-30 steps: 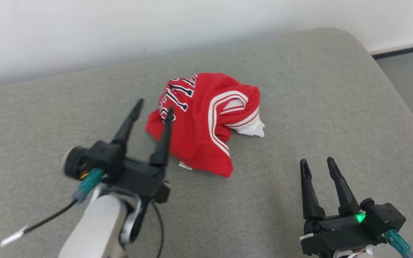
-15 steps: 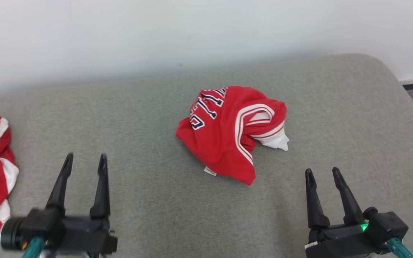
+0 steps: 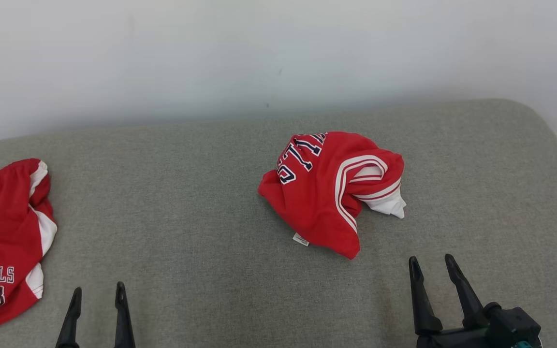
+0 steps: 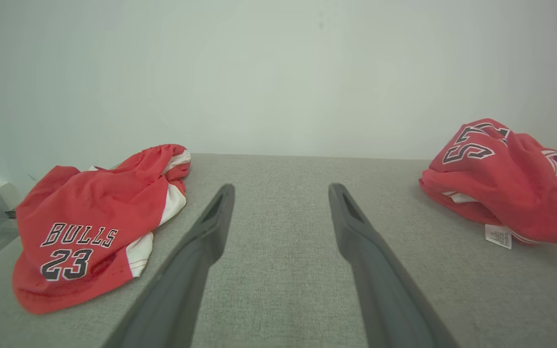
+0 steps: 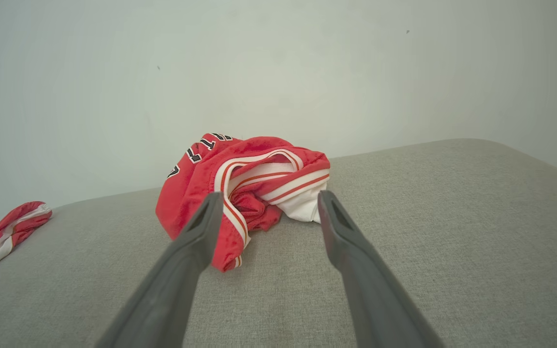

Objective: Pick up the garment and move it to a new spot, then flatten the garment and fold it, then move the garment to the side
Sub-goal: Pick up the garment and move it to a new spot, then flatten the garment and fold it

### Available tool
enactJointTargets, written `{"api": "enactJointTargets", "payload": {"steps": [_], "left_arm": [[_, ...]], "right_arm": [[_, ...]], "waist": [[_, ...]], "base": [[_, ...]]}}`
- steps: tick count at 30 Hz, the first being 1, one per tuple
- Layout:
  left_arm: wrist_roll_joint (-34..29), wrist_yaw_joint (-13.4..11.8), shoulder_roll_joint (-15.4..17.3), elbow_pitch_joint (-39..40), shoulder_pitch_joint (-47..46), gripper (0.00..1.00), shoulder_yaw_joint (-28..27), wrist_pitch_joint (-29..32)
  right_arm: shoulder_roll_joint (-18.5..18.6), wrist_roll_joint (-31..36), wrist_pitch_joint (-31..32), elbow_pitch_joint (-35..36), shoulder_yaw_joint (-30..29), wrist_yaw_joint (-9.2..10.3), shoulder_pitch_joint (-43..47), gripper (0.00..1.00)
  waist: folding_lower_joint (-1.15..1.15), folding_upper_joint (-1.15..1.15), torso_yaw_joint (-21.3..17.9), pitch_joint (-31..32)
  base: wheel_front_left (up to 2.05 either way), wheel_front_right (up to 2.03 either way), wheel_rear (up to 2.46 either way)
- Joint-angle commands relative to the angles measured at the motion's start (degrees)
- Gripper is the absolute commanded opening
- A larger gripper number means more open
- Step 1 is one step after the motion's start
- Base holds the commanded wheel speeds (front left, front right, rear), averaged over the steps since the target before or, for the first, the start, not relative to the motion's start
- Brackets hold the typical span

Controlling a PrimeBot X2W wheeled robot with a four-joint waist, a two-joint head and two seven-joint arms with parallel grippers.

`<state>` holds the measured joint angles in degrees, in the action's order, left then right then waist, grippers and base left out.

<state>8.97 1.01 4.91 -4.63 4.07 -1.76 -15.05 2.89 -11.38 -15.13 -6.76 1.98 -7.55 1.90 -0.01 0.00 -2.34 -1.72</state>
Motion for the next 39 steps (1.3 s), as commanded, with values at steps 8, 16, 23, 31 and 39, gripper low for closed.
{"api": "enactJointTargets", "payload": {"steps": [8,16,23,31,39], "left_arm": [[-2.95,1.49,-1.42,-0.6,1.94,1.0,-1.3,-0.19],[-3.07,3.91,-1.88,-1.41,2.26,1.0,-1.95,-0.19],[-3.74,4.39,-2.04,-0.96,2.56,1.0,-2.63,-0.19],[-3.82,3.62,-2.06,-1.1,2.7,1.0,-2.69,-0.19],[-3.56,3.14,-2.05,-1.1,2.85,1.0,-2.34,-0.2]], "right_arm": [[-0.04,1.03,-0.03,-1.12,-0.44,0.12,2.0,1.0],[-0.03,1.07,-0.03,-1.77,-0.16,0.12,2.65,1.0],[-0.04,1.1,-0.03,-1.94,-0.04,0.12,2.74,1.0],[-0.04,1.11,-0.03,-2.02,-0.11,0.12,2.62,1.0],[-0.04,0.79,-0.03,-2.12,-0.12,0.12,2.64,1.0]], "waist": [[0.01,0.0,0.54,1.04],[0.01,0.0,0.34,1.45],[0.01,0.0,0.57,1.43],[0.01,0.0,0.73,1.45],[0.01,0.0,0.75,1.35]], "base": [[0.0,0.0,0.0],[0.0,0.0,0.0],[0.0,0.0,0.0],[0.0,0.0,0.0],[0.0,0.0,0.0]]}}
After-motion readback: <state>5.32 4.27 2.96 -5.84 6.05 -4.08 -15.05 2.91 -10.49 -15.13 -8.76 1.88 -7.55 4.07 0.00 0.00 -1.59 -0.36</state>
